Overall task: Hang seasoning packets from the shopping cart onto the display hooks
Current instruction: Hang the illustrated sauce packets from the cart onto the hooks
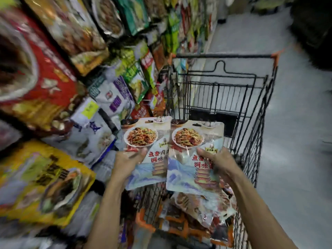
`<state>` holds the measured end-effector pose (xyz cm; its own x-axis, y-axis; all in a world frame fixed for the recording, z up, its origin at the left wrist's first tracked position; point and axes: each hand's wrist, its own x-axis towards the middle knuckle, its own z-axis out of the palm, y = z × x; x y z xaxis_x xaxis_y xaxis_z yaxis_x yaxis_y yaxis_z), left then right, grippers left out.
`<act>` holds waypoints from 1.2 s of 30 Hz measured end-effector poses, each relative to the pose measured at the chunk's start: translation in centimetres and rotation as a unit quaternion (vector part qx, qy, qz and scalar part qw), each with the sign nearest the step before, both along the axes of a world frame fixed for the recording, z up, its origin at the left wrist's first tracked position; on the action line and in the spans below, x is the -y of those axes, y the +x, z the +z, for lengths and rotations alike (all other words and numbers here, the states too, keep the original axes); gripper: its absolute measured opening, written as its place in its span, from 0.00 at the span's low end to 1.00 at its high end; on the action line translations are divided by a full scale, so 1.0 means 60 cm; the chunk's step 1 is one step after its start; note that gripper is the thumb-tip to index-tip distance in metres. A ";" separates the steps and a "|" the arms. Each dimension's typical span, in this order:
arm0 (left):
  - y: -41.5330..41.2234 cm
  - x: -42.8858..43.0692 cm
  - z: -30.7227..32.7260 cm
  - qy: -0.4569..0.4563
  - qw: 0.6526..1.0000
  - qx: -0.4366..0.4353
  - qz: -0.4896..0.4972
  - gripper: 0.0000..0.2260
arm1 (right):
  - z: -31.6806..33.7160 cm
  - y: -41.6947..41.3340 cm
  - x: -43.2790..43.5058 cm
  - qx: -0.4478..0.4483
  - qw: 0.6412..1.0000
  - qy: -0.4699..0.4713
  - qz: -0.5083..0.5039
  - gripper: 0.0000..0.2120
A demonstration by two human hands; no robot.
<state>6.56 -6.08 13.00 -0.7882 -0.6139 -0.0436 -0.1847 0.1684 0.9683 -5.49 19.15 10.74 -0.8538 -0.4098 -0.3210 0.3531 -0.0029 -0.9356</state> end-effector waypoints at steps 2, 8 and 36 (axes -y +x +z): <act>0.055 -0.005 0.070 -0.042 0.998 -0.037 0.028 0.15 | 0.059 0.013 0.022 -0.047 0.998 -0.020 0.040 0.11; 0.252 -0.027 0.243 -0.088 0.971 -0.146 0.171 0.16 | 0.239 0.105 0.089 -0.160 0.966 -0.100 0.176 0.13; 1.129 -0.151 0.437 -0.239 0.771 -0.206 0.553 0.19 | 0.422 0.845 0.384 -0.150 0.766 -0.220 0.585 0.24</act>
